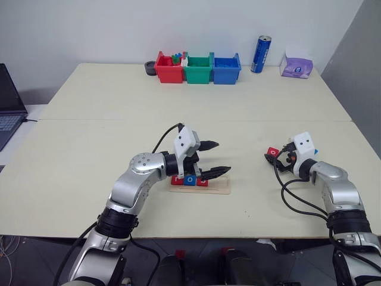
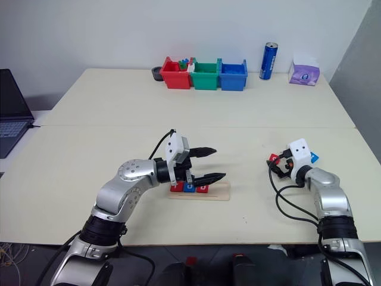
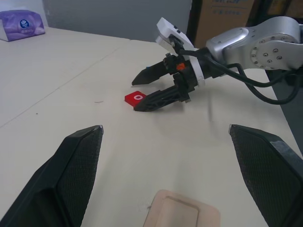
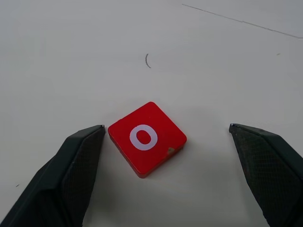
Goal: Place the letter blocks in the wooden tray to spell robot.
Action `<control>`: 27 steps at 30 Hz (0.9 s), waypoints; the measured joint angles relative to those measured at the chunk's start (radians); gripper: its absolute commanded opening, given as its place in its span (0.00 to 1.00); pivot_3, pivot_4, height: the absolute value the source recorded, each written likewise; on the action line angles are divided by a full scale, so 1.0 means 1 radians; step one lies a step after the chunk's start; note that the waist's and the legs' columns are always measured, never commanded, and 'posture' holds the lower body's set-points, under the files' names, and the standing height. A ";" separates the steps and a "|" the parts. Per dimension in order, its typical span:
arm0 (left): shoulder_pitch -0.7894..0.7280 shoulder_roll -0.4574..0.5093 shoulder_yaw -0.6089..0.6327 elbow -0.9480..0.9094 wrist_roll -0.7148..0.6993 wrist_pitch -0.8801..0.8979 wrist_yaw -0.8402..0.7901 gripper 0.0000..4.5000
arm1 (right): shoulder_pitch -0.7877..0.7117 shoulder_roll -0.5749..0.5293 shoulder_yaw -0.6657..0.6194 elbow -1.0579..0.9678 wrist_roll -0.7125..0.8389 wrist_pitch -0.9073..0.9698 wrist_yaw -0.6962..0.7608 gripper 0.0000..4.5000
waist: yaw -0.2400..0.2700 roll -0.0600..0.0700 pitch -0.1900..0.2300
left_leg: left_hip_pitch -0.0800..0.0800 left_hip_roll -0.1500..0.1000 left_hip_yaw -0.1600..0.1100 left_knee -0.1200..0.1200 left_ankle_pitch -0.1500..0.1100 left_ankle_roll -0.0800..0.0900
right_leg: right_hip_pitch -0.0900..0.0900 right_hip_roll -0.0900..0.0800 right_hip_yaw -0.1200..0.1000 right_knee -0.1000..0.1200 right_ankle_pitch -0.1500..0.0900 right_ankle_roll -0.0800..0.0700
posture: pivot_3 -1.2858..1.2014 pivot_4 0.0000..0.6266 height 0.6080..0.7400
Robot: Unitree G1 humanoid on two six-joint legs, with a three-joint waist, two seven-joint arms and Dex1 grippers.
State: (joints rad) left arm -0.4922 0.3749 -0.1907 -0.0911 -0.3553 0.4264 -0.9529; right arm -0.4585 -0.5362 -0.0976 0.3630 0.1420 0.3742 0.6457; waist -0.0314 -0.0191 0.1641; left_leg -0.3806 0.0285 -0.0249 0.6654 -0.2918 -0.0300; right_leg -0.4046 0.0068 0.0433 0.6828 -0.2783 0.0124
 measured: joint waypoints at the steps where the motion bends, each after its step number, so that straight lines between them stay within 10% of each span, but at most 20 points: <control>1: 0.000 0.002 0.000 0.000 0.000 0.001 -0.001 1.00 | -0.005 -0.006 0.001 0.016 0.002 -0.008 0.020 1.00 | 0.000 0.000 0.000 | 0.000 0.000 0.000 0.000 0.000 0.000 | 0.000 0.000 0.000 0.000 0.000 0.000 | 0.52 0.24 1.00; 9: 0.000 0.014 0.000 0.000 0.000 0.007 -0.018 1.00 | -0.026 -0.036 0.002 0.127 0.008 -0.108 0.150 0.96 | 0.002 0.000 0.000 | 0.000 0.000 0.000 0.000 0.000 0.000 | 0.000 0.000 0.000 0.000 0.000 0.000 | 0.52 0.24 1.00; 18: -0.012 0.014 0.000 0.000 -0.001 0.011 -0.019 1.00 | -0.021 -0.034 0.021 0.140 0.007 -0.162 0.185 0.33 | 0.002 0.000 -0.001 | 0.001 0.000 0.000 0.001 0.000 0.000 | 0.002 0.000 0.000 0.000 0.000 0.000 | 0.52 0.24 1.00; 27: -0.006 0.022 0.000 -0.026 -0.001 0.011 -0.020 1.00 | 0.139 0.035 -0.018 -0.238 -0.003 0.109 -0.061 0.32 | 0.007 0.001 -0.002 | 0.000 0.001 -0.002 0.001 0.000 0.000 | 0.001 -0.001 0.000 0.000 0.000 0.001 | 0.52 0.24 1.00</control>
State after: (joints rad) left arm -0.4984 0.3973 -0.1905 -0.1170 -0.3560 0.4374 -0.9724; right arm -0.3195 -0.5011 -0.1151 0.1250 0.1391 0.4832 0.5849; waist -0.0249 -0.0185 0.1625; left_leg -0.3808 0.0294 -0.0271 0.6665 -0.2916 -0.0304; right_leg -0.4033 0.0057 0.0429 0.6830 -0.2780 0.0131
